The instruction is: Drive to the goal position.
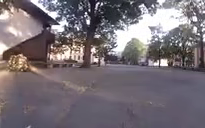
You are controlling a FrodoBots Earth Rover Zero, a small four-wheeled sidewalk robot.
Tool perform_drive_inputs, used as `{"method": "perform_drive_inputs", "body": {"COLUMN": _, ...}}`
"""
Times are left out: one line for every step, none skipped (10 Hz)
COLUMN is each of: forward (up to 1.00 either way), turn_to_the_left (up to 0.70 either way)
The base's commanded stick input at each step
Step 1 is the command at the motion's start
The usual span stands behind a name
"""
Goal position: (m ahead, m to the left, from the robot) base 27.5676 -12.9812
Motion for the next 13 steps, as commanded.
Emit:
{"method": "perform_drive_inputs", "body": {"forward": 0.7, "turn_to_the_left": 0.0}}
{"method": "perform_drive_inputs", "body": {"forward": 0.7, "turn_to_the_left": 0.0}}
{"method": "perform_drive_inputs", "body": {"forward": 0.7, "turn_to_the_left": 0.0}}
{"method": "perform_drive_inputs", "body": {"forward": 0.7, "turn_to_the_left": 0.0}}
{"method": "perform_drive_inputs", "body": {"forward": 0.7, "turn_to_the_left": 0.0}}
{"method": "perform_drive_inputs", "body": {"forward": 0.7, "turn_to_the_left": 0.0}}
{"method": "perform_drive_inputs", "body": {"forward": 0.7, "turn_to_the_left": 0.0}}
{"method": "perform_drive_inputs", "body": {"forward": 0.7, "turn_to_the_left": 0.0}}
{"method": "perform_drive_inputs", "body": {"forward": 0.7, "turn_to_the_left": 0.0}}
{"method": "perform_drive_inputs", "body": {"forward": 0.7, "turn_to_the_left": 0.0}}
{"method": "perform_drive_inputs", "body": {"forward": 0.7, "turn_to_the_left": -0.09}}
{"method": "perform_drive_inputs", "body": {"forward": 0.7, "turn_to_the_left": -0.29}}
{"method": "perform_drive_inputs", "body": {"forward": 0.7, "turn_to_the_left": -0.35}}
